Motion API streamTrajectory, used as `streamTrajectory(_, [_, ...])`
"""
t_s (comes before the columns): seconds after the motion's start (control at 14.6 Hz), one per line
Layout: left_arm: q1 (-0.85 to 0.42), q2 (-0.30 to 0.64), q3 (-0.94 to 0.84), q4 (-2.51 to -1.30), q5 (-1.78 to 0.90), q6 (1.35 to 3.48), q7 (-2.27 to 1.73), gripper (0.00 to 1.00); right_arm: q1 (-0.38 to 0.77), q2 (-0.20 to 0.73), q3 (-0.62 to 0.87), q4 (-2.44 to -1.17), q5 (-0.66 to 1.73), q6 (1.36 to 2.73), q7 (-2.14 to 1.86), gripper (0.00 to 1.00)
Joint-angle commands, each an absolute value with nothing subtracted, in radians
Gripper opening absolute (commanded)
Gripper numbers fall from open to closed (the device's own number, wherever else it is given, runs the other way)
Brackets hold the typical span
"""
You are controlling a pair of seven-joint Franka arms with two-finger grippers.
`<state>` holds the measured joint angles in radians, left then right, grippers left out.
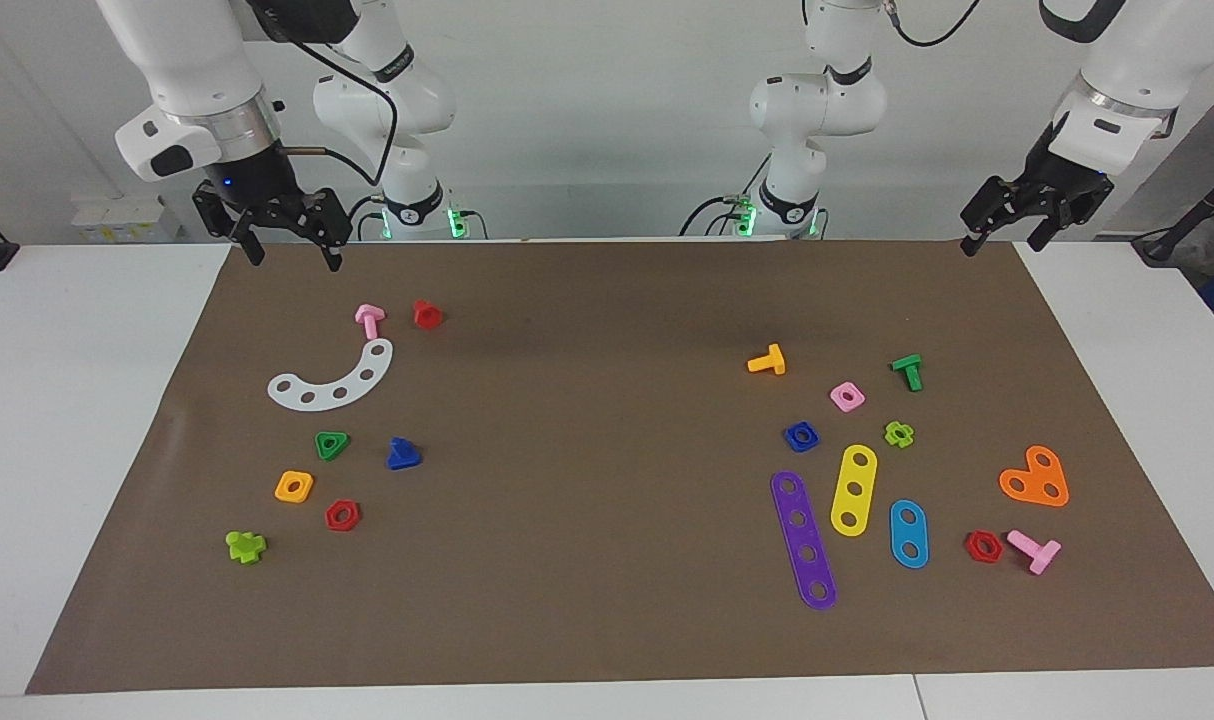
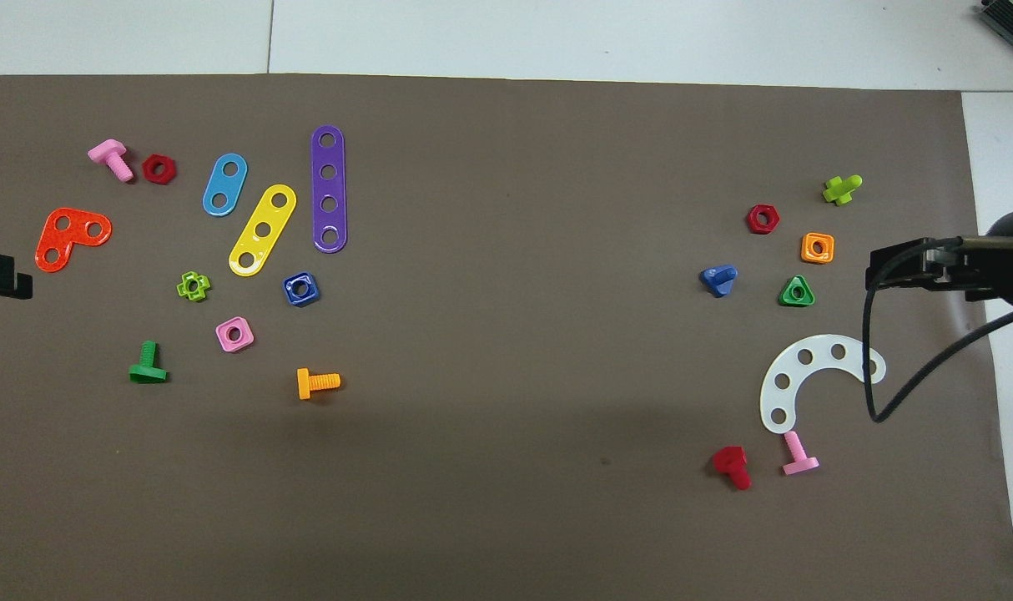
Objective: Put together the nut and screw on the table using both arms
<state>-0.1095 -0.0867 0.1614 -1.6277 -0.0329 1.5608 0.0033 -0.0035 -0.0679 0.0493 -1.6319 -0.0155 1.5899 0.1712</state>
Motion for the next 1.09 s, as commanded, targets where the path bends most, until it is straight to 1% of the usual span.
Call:
streamTrajectory(0.0, [-0.098, -0.110, 0.155, -1.651, -0.044, 1.557, 0.000, 1.00, -0.009, -0.074, 0.054, -1.643, -0.014, 1.582, 0.152, 1.00])
streamTrajectory(0.48, [-0.098, -0.110, 0.155, -1.651, -0.044, 1.557, 0.000, 1.00, -0.014, -0.089, 0.054, -1.649, -0.012, 1.557, 0.141, 1.00])
streamTrajectory(0.75, [-0.098, -0.110, 0.155, -1.651, -0.044, 1.557, 0.000, 1.00, -0.011, -0.072, 0.054, -1.649, -0.012, 1.574, 0.143, 1.00])
streamTrajectory(1.03, [-0.098, -0.110, 0.155, -1.649, -0.044, 1.557, 0.000, 1.00, -0.009, -0.022, 0.054, -1.663, -0.014, 1.690, 0.144, 1.00])
